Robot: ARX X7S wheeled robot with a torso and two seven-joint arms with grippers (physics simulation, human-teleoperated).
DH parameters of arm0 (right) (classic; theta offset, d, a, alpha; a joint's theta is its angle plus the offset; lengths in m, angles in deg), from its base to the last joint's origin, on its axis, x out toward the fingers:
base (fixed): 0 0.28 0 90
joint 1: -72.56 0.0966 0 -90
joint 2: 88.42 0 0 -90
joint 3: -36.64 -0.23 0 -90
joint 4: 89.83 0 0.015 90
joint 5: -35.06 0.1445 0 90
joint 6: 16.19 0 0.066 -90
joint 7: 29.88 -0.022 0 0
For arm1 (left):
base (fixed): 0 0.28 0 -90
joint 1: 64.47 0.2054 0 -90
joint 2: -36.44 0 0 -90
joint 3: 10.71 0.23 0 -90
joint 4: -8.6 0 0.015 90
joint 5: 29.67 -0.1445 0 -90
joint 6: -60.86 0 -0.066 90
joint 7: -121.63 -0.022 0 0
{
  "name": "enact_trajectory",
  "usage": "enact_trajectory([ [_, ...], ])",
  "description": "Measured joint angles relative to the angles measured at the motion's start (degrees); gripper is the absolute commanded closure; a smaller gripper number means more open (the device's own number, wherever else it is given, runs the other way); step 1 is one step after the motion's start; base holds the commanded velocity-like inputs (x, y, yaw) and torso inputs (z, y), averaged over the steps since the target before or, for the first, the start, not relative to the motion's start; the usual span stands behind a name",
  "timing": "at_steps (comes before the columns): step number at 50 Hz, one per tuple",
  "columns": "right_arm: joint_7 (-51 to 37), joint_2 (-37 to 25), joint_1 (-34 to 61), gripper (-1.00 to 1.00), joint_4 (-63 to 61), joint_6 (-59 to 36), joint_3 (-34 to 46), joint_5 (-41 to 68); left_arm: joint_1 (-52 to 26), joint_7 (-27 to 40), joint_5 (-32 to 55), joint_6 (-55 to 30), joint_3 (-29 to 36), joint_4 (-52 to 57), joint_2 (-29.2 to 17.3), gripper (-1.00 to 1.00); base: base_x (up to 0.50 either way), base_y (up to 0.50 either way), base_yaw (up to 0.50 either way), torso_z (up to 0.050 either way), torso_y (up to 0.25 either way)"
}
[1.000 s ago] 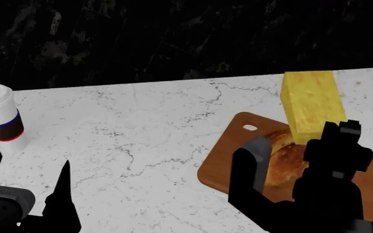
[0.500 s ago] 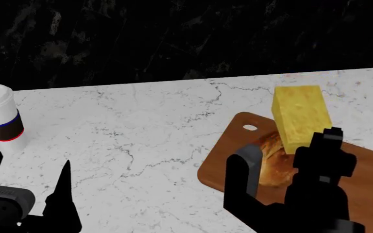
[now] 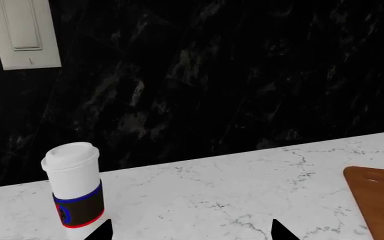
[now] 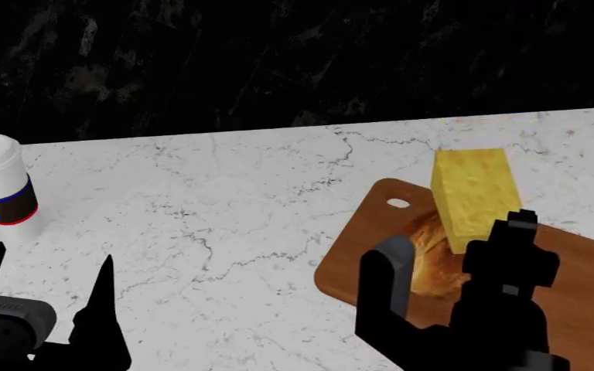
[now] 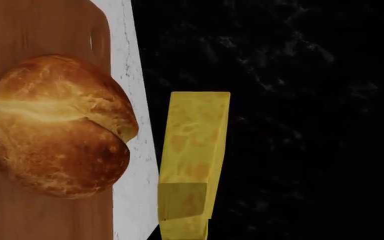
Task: Pick up the wedge of cheese and place it on the slice of bread to prepare a simple cheese on bread dish.
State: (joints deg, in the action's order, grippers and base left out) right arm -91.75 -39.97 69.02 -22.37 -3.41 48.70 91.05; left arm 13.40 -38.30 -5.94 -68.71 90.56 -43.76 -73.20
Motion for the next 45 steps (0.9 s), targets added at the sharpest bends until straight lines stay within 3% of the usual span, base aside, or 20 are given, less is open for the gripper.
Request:
enact_trajectory([
  [45, 2.8, 1.8, -3.0, 1.00, 6.0, 5.9, 3.3, -4.3, -0.1, 0.6, 0.8, 0.5, 0.3, 0.0, 0.0, -1.00, 0.02, 0.00, -0.01, 0.000, 0.000],
])
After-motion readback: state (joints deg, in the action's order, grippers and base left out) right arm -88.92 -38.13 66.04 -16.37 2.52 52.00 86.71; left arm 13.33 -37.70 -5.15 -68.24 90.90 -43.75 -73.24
